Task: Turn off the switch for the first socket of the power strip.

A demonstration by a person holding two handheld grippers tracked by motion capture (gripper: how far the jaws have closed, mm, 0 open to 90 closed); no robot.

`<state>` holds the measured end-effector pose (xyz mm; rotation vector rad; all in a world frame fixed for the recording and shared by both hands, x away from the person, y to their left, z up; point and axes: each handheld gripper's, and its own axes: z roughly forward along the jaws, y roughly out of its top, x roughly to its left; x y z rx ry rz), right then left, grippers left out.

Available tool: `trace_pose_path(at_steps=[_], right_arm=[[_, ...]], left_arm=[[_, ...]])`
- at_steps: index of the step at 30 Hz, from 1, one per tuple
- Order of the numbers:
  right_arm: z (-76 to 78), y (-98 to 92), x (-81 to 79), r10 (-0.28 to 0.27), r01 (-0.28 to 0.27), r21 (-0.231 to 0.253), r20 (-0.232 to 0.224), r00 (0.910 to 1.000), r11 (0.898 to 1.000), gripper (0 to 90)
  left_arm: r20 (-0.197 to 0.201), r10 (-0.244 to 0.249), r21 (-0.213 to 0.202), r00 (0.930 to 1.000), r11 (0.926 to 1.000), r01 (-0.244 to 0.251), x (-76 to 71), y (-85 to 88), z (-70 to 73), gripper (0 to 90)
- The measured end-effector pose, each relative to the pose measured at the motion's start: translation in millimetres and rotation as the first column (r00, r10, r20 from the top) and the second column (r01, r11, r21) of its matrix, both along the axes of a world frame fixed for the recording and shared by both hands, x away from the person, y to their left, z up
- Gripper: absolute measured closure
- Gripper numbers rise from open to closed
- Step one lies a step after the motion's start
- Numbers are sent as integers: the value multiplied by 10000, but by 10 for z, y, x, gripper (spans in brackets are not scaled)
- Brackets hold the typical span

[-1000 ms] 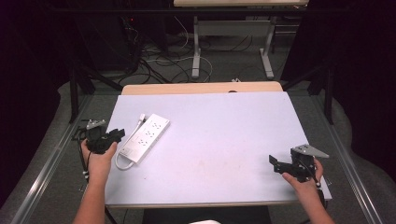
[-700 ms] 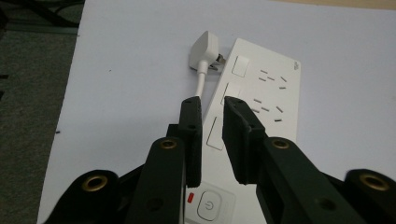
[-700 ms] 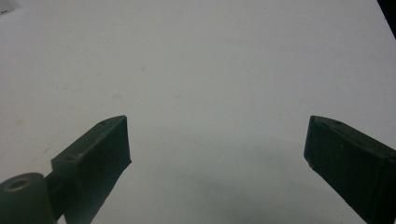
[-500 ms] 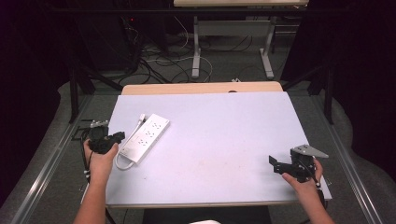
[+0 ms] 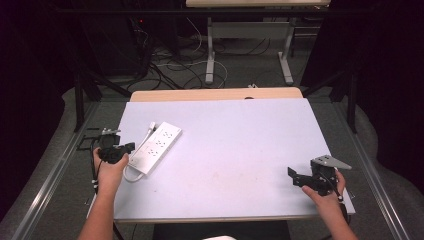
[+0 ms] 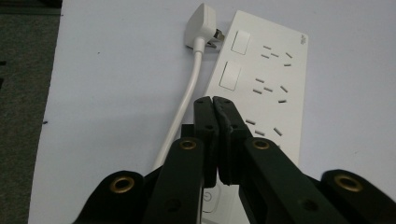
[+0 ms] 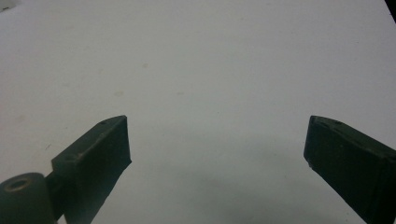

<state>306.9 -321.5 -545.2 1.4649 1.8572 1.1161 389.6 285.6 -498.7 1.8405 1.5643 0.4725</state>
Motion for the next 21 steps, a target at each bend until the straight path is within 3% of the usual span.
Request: trace_pose_path(at_steps=[6, 19, 21], right_arm=[[0, -13, -3, 73, -73, 34, -99, 9999, 10000, 63], [-12, -7, 2, -52, 52, 105, -68, 10000, 9999, 67], [-1, -14, -5, 50, -49, 52, -241, 9997, 10000, 67]], left_arm=[[-312, -287, 454, 9991, 9985, 301, 88, -45, 42, 897], [-843, -481, 712, 9953, 9960, 541, 256, -149, 57, 897], [-978, -605, 745, 9934, 9949, 679, 283, -167, 55, 897]])
